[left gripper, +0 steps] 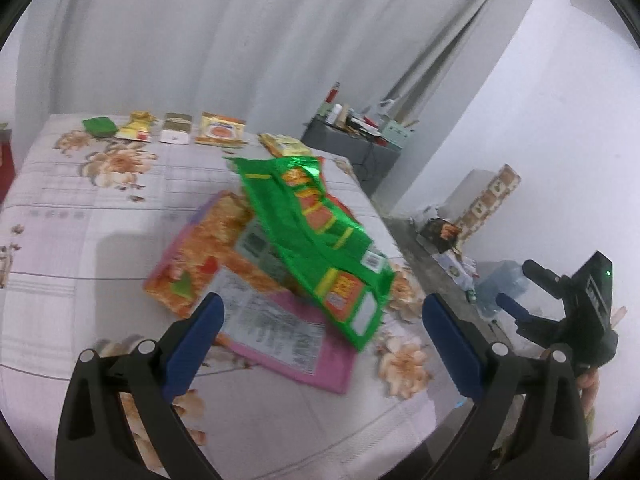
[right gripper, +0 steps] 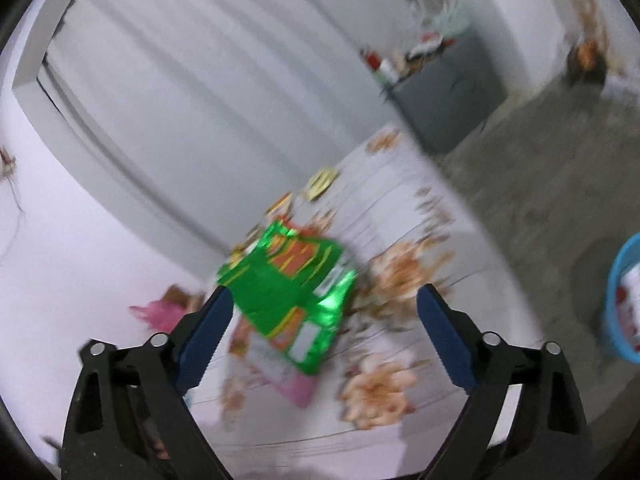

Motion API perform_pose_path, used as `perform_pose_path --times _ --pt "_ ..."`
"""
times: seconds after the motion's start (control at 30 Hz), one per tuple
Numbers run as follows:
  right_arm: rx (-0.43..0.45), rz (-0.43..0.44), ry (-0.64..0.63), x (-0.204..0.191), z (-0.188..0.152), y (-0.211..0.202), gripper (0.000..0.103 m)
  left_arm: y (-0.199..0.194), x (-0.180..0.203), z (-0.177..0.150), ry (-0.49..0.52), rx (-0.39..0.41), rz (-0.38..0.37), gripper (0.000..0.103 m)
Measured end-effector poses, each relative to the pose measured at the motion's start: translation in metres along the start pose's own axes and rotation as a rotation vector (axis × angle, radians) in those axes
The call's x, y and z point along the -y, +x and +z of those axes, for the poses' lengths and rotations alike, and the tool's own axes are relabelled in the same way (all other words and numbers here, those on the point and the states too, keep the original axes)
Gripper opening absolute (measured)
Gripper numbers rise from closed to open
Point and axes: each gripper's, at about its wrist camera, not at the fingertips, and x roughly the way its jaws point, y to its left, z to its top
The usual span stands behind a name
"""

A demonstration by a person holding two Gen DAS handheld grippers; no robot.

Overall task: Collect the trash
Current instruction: 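Grasp the green chip bag with the right tool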

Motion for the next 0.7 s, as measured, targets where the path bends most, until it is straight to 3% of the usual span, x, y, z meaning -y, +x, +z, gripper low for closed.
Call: perform_pose_path --times 0.13,0.43,0.7 --pt "-0.108 0.044 0.065 0.002 0.000 0.039 0.076 -0.002 -0.015 0.000 -0.016 0.000 0.008 0.097" --pt "-0.228 0.036 -0.054 -0.005 0.045 0.112 0.072 0.002 -0.016 0.009 0.007 0.008 -0.077 0.096" --pt "-0.357 0.081 -0.022 0.013 0.082 0.175 0.069 0.036 -0.006 0.021 0.038 -0.038 -0.091 0.073"
